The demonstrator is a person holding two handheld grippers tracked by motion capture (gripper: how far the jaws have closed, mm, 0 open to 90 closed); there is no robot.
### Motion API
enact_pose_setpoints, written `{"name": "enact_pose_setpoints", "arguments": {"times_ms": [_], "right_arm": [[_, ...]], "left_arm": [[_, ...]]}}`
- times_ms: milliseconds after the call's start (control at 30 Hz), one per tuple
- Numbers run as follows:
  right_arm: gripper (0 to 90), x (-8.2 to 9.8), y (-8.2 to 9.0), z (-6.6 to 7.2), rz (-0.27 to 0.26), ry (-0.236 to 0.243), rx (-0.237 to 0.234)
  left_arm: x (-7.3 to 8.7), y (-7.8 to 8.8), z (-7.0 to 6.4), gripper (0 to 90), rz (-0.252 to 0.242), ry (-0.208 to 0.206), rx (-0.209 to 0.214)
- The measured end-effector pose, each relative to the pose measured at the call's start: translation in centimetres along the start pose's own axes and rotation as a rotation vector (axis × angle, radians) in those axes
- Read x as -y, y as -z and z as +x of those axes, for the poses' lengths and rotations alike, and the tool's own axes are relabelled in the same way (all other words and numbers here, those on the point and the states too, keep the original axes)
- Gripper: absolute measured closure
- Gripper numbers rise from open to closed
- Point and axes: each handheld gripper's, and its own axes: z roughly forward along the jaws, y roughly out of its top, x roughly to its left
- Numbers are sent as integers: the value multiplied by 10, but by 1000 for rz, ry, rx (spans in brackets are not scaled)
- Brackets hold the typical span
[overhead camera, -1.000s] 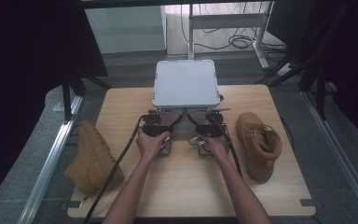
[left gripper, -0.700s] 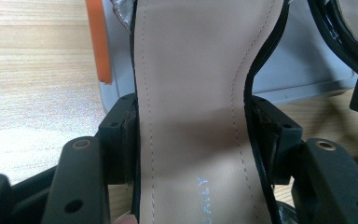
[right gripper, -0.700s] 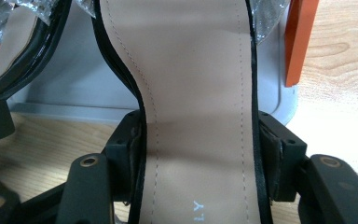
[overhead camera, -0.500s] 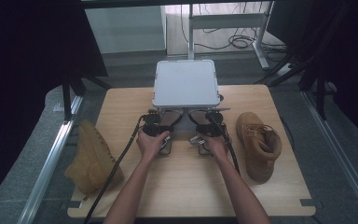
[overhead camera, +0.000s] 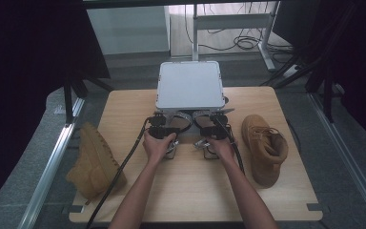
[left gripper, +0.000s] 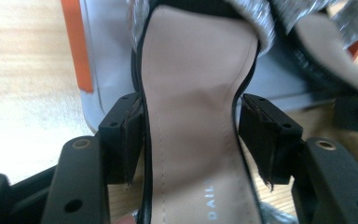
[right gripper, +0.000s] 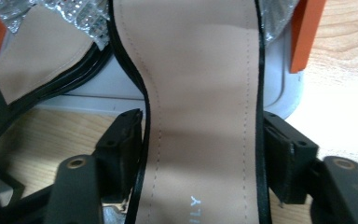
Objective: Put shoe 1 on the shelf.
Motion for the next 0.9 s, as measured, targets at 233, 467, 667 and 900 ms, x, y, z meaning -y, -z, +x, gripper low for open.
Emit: {"name": "enact_pose_setpoints", "arguments": {"times_ms": [233,467,667,900], "right_arm": [[258,2,12,0,-47,115,12],[286,7,13,-5,-42,101,3],[302,10,17,-8,-51,103,-48],[351,12,16,-10,-23,92,-68]], "left_arm": [[2,2,1,338,12,-19,2],[6,3,3,336,21,-45,-14],[7,9,4,330,30,-51,14],[12,1,0,340,67,-77,-6]]}}
